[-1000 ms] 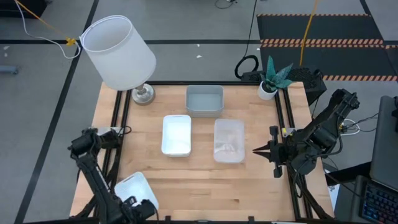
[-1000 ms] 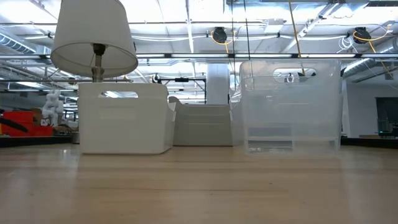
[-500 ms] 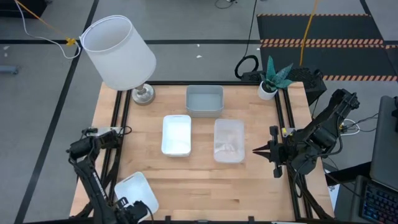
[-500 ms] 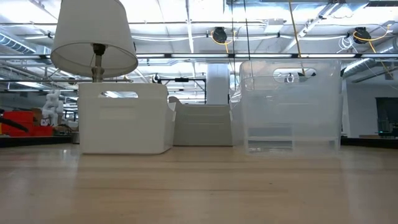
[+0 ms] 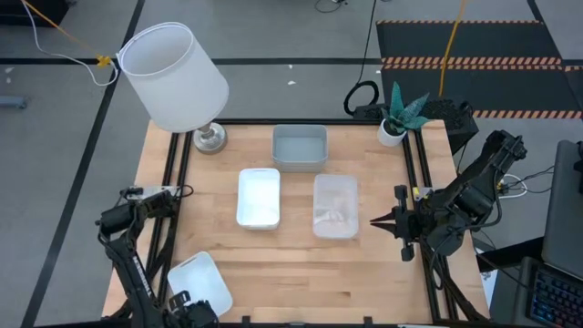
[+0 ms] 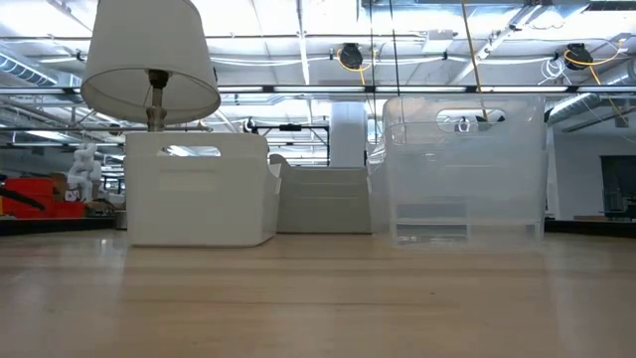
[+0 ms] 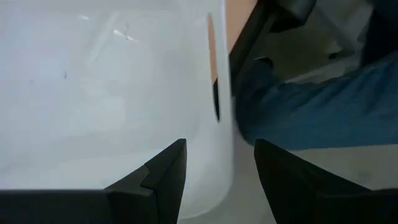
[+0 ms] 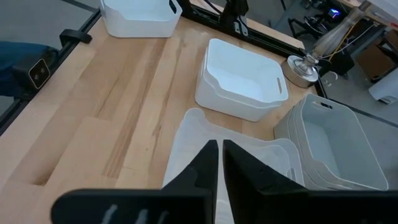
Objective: Stack baskets by color
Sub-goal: Stack the bottom white bin on top of the top white bin
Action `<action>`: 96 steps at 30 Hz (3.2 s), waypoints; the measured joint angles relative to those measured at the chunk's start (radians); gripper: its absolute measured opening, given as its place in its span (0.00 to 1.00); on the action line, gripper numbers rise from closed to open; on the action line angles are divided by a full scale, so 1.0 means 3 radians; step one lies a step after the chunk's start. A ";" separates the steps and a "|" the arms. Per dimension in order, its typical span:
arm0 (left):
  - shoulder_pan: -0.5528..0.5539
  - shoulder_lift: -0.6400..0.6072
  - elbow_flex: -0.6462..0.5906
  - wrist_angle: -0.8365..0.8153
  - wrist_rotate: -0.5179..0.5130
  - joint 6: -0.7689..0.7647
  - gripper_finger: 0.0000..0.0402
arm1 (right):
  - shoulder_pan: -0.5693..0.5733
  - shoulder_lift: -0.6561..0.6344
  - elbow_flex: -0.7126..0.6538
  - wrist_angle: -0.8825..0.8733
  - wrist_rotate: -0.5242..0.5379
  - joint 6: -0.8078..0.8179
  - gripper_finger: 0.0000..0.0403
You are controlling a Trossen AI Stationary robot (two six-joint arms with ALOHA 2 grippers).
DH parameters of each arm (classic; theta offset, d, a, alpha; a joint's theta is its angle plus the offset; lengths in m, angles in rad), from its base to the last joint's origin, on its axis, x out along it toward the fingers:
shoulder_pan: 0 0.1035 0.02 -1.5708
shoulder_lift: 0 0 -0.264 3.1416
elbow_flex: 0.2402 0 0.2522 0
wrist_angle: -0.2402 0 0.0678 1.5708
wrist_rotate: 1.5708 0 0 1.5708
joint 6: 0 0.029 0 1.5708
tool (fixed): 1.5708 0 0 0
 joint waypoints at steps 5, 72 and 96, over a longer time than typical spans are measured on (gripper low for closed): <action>-0.0018 0.0111 -0.0001 -0.0016 0.0076 0.0020 0.42 | 0.0000 0.0000 0.0000 0.0001 0.0000 0.0000 0.04; 0.1385 0.0079 0.1933 -0.1789 -0.0573 0.5023 0.01 | 0.0003 0.0000 -0.0003 -0.0024 -0.0345 0.0078 0.04; 0.2190 -0.0741 0.1991 -0.1780 -0.0730 0.5897 0.01 | 0.0003 0.0000 -0.0003 -0.0039 -0.0349 0.0085 0.04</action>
